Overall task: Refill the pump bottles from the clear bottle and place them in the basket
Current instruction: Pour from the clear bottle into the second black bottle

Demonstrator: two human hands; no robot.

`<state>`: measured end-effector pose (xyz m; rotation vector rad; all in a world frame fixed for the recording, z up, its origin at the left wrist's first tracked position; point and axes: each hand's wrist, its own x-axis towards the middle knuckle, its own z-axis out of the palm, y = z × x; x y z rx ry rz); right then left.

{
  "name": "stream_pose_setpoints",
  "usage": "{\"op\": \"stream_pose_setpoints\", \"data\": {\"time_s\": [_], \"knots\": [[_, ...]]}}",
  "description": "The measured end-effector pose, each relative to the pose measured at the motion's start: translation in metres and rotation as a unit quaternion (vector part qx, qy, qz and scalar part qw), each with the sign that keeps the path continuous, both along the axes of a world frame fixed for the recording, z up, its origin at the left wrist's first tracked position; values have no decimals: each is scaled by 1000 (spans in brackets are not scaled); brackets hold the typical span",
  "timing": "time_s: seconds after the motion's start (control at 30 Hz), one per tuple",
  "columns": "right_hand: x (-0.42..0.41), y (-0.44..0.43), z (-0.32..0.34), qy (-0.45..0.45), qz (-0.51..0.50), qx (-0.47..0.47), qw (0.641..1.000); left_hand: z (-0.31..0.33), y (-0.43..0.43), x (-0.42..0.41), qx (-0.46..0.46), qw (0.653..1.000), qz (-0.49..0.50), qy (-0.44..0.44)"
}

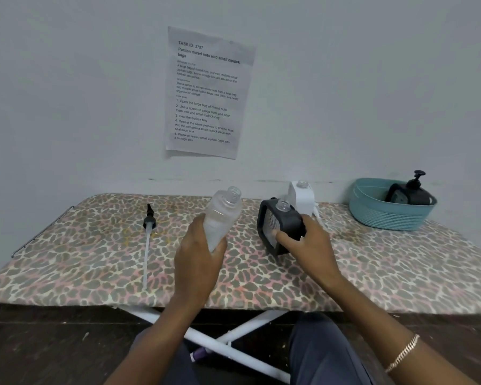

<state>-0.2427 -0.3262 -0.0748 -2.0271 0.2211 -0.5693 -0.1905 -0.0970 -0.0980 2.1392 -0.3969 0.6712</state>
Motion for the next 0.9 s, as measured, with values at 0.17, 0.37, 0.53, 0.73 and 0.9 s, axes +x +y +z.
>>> {"op": "stream_pose_setpoints", "data": {"time_s": [0.17,0.37,0.53,0.73,0.9], "knots": [[-27,-3,-13,-8,14,15,1000,-4,-6,-4,59,998,-2,-33],[-38,2,-23,-5,13,-27,1000,-5,-12,-8,147,984,28,-101],[-39,4,-25,-10,18,-39,999,-8,-9,-7,187,972,57,-129],[-41,5,-25,-8,25,-34,999,-5,-11,-9,219,964,70,-138],[-43,9,-26,-11,28,-28,999,-3,-13,-11,236,958,75,-147]]}}
